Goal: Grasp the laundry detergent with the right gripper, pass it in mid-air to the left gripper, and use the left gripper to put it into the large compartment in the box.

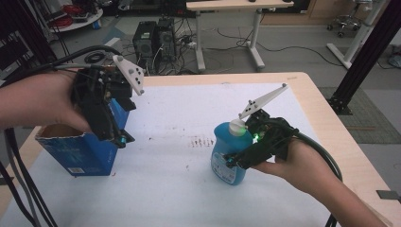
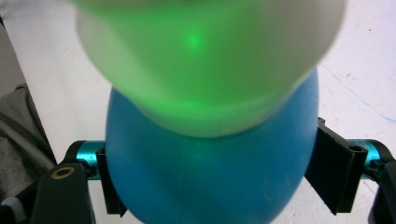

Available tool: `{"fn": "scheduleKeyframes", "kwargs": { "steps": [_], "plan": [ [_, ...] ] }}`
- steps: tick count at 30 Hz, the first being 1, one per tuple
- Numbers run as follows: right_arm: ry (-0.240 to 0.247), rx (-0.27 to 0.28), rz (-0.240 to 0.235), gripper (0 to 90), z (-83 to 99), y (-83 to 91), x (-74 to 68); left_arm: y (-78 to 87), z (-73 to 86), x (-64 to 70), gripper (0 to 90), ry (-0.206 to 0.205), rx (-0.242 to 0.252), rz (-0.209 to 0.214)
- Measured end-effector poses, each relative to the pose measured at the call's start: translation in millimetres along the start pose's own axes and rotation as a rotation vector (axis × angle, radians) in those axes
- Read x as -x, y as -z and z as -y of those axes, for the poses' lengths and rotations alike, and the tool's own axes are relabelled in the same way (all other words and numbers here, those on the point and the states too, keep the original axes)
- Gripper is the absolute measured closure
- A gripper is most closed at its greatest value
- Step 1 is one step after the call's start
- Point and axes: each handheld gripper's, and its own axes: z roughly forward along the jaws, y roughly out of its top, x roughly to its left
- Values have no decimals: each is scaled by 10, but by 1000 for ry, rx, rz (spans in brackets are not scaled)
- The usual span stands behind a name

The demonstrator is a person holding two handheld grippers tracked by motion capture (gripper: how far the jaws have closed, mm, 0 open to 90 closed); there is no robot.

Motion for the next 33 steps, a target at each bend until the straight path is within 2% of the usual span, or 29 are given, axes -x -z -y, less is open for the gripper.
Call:
{"fn": "scheduleKeyframes", "kwargs": {
  "steps": [2, 13, 26, 33],
  "plan": [
    [0, 0, -7, 279, 3, 5, 1, 0, -2, 0, 194, 1, -2, -1],
    [2, -1, -2, 289, 11, -4, 5, -7, -2, -2, 194, 2, -1, 0],
    [10, 4, -19, 361, 18, -47, -2, -14, 0, -10, 194, 4, -4, 3],
    [18, 16, -1, 377, 28, -52, -15, -18, -5, -3, 194, 9, -3, 3]
  ]
}}
